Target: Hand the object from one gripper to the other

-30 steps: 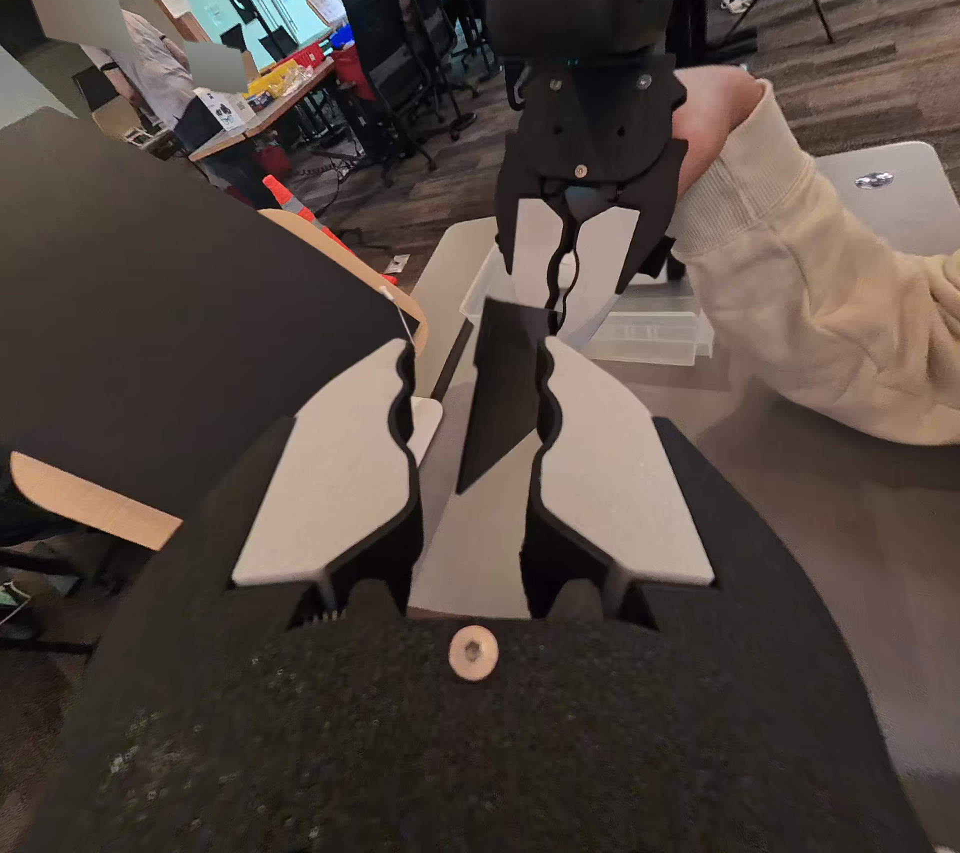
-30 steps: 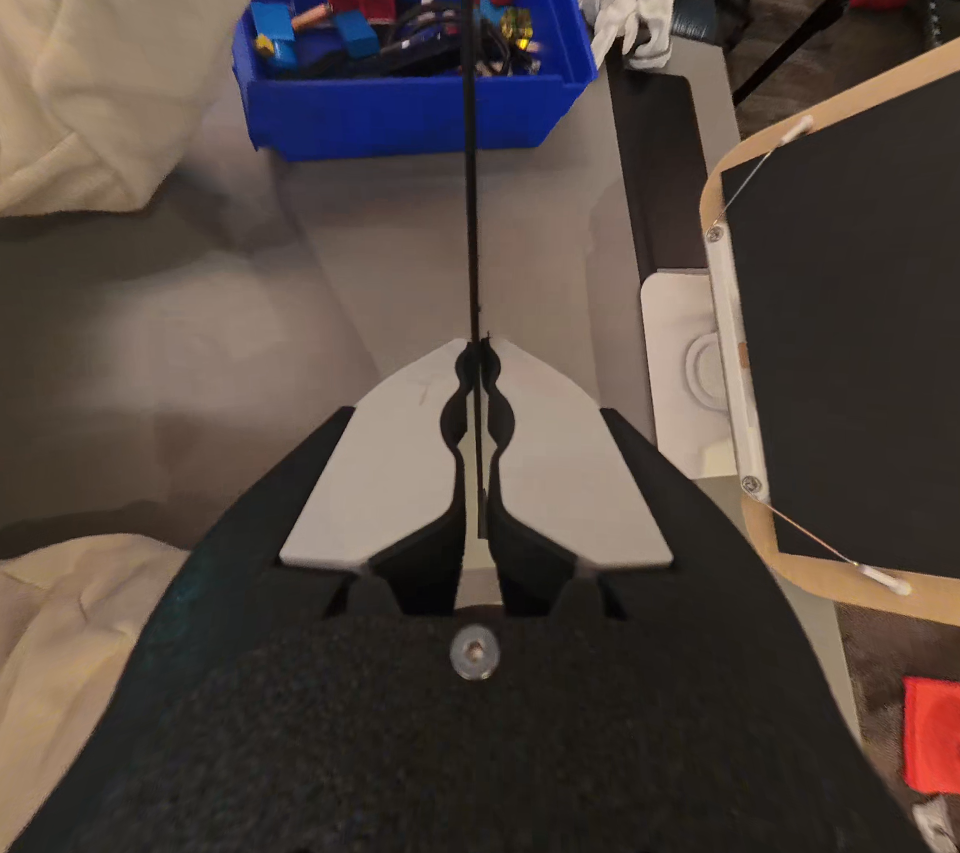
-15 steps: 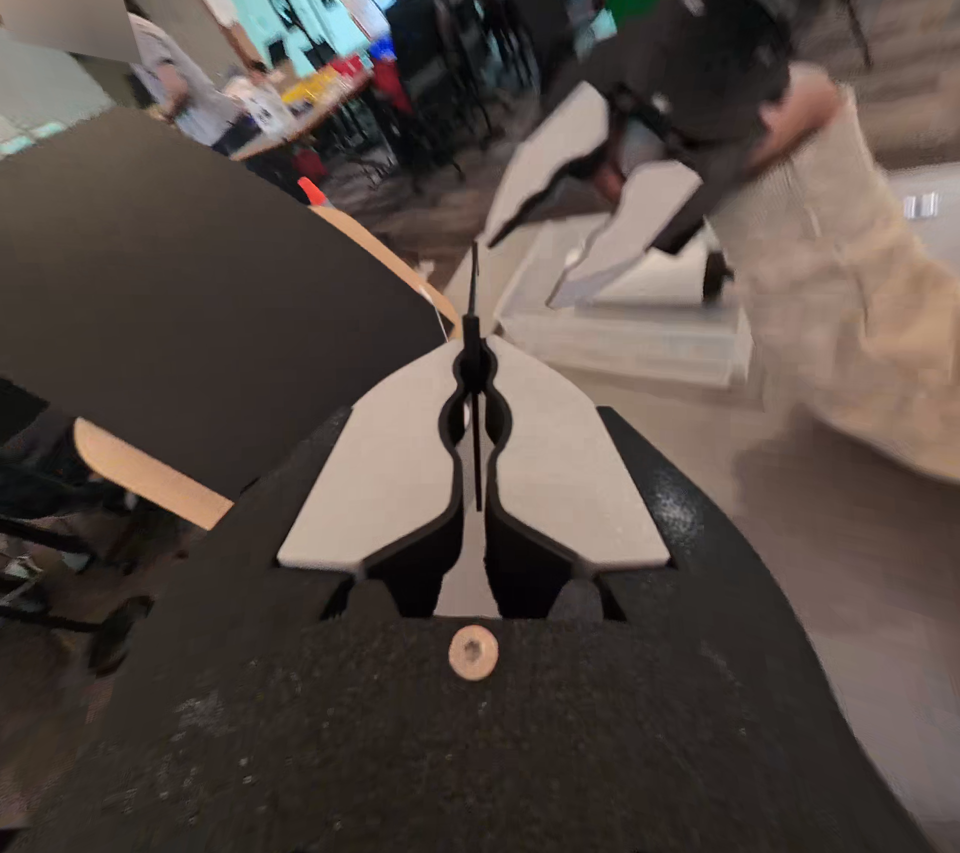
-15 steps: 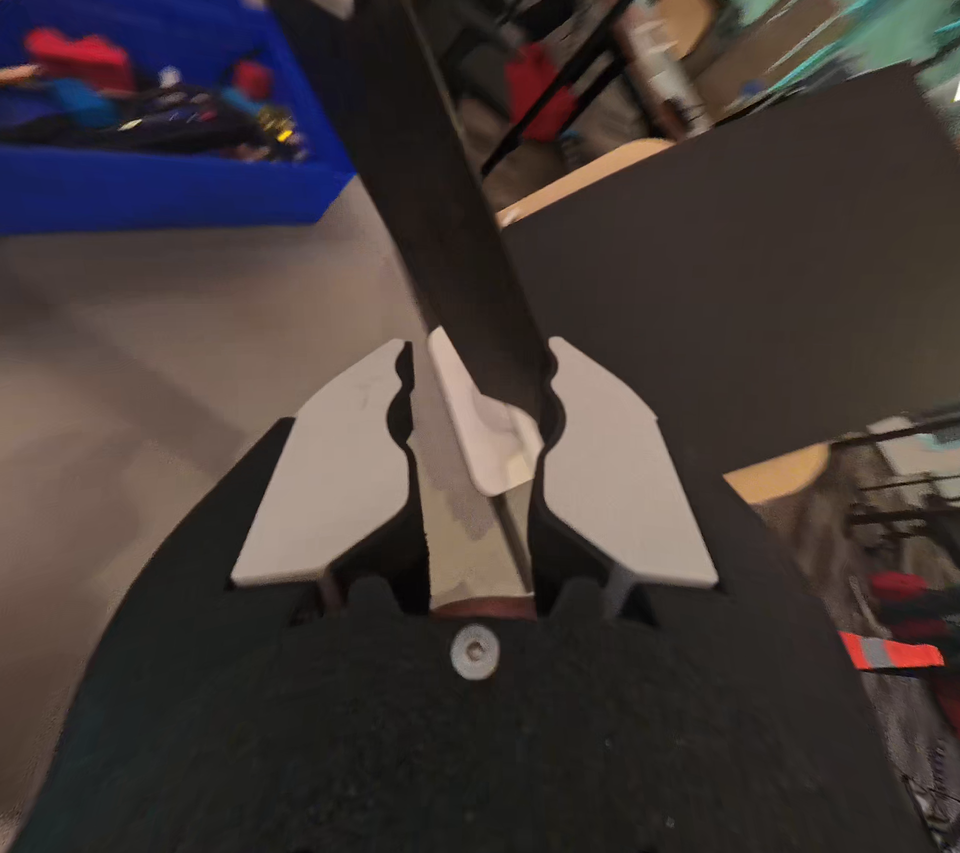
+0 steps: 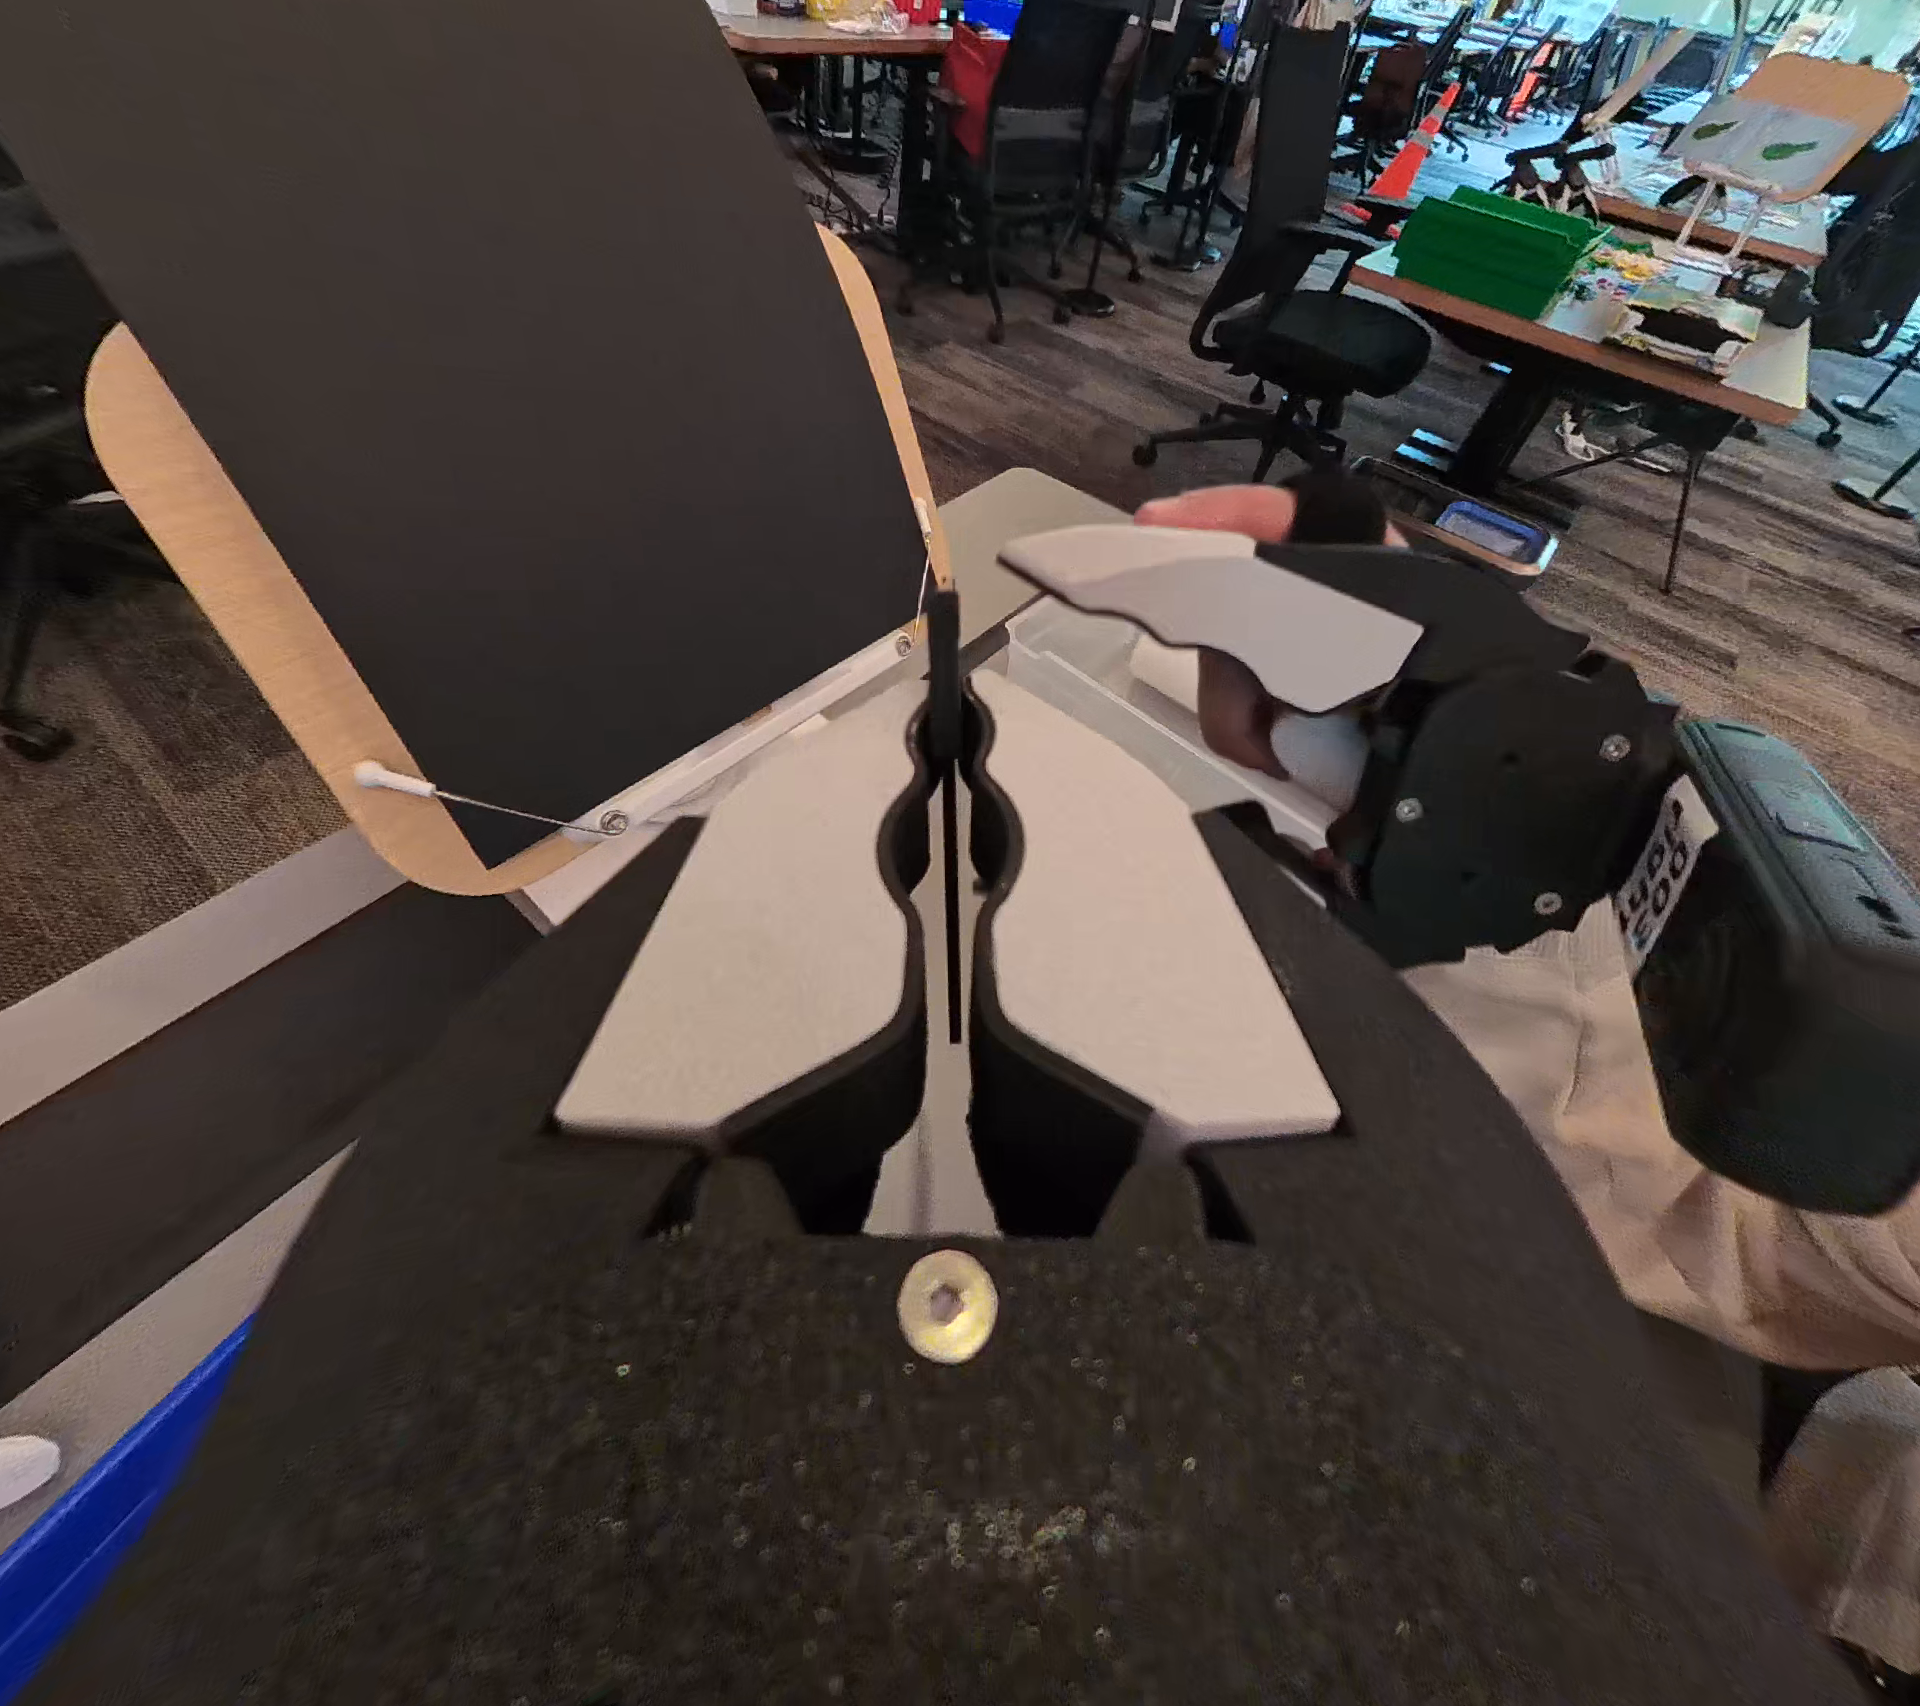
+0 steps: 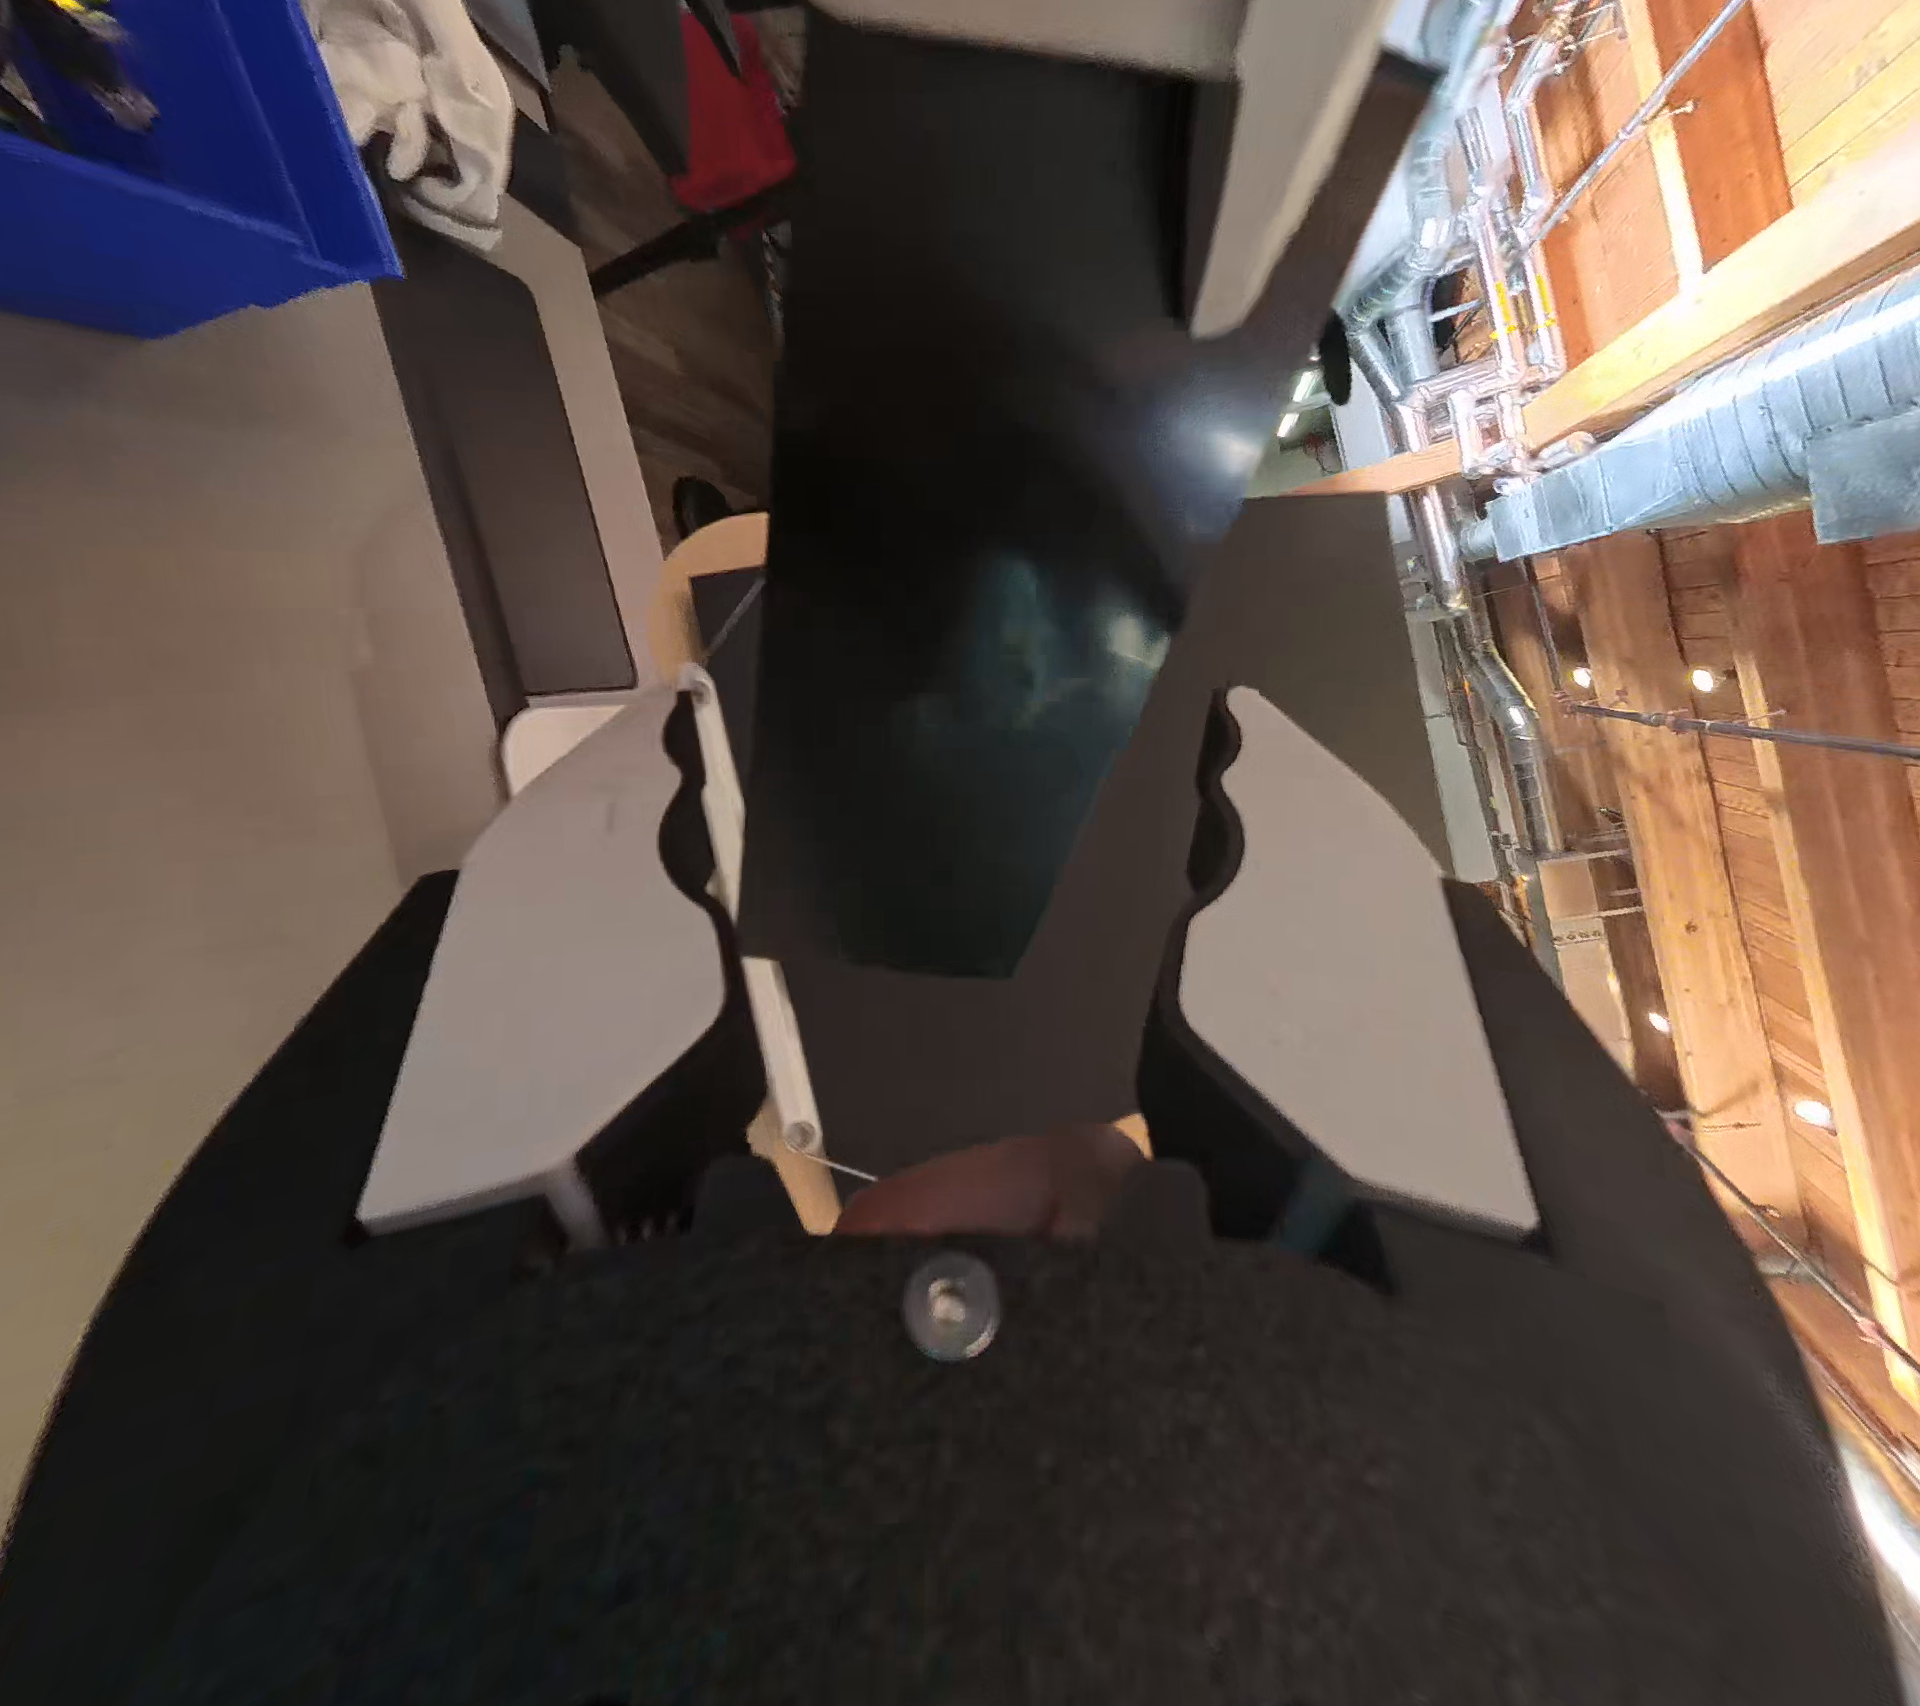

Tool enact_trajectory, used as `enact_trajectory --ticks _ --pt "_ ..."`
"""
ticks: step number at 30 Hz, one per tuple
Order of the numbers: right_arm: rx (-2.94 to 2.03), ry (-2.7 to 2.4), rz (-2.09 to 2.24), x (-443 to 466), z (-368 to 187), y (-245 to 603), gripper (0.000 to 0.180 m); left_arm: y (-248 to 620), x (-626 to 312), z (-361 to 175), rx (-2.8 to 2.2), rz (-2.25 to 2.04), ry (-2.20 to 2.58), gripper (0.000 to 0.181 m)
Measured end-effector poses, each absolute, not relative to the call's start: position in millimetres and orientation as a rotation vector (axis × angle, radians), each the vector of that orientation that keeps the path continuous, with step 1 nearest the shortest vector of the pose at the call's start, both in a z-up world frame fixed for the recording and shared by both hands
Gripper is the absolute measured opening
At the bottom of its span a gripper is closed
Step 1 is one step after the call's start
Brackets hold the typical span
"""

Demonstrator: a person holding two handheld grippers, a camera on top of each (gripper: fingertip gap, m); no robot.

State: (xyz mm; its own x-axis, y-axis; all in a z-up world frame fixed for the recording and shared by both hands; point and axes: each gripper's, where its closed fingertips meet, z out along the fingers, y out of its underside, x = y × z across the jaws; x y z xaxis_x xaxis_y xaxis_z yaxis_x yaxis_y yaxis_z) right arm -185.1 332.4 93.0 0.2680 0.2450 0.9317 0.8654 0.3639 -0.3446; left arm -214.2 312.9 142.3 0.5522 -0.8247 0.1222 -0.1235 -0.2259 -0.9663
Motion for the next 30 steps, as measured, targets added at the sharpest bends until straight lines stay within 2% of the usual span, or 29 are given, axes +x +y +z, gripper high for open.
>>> enact_trajectory --ticks 8,14,15,17,18,22,26,30 --pt "-1.17 -1.21 -0.512 -187.5 100.0 331.3 0.096 287.1 -194.7 147.7 -1.626 -1.011 0.924 0.001" --pt "-1.216 -1.222 -0.51 -181.7 108.7 330.9 0.095 282.8 -190.5 159.5 -1.553 -0.991 0.916 0.001" --pt "-1.206 -1.214 -0.484 -182.0 112.5 329.3 0.095 279.8 -189.7 163.9 -1.517 -0.979 0.921 0.007" --pt "-1.187 -1.155 -0.403 -176.9 125.8 327.0 0.095 276.9 -193.4 179.5 -1.442 -0.947 0.874 0.05" --pt "-1.189 -1.124 -0.33 -172.4 132.8 325.0 0.095 274.9 -197.2 187.8 -1.401 -0.924 0.848 0.06" --pt "-1.186 -0.945 0.126 -149.3 171.3 308.7 0.094 260.2 -206.4 197.7 -1.303 -0.833 0.868 0.056" --pt "-1.16 -0.744 0.521 -123.9 203.8 301.8 0.094 264.9 -190.9 169.0 -1.434 -0.728 0.969 0.056" --pt "-1.035 -0.593 0.957 -107.7 230.1 289.8 0.094 250.2 -151.5 141.0 -1.497 -0.917 1.163 0.075"
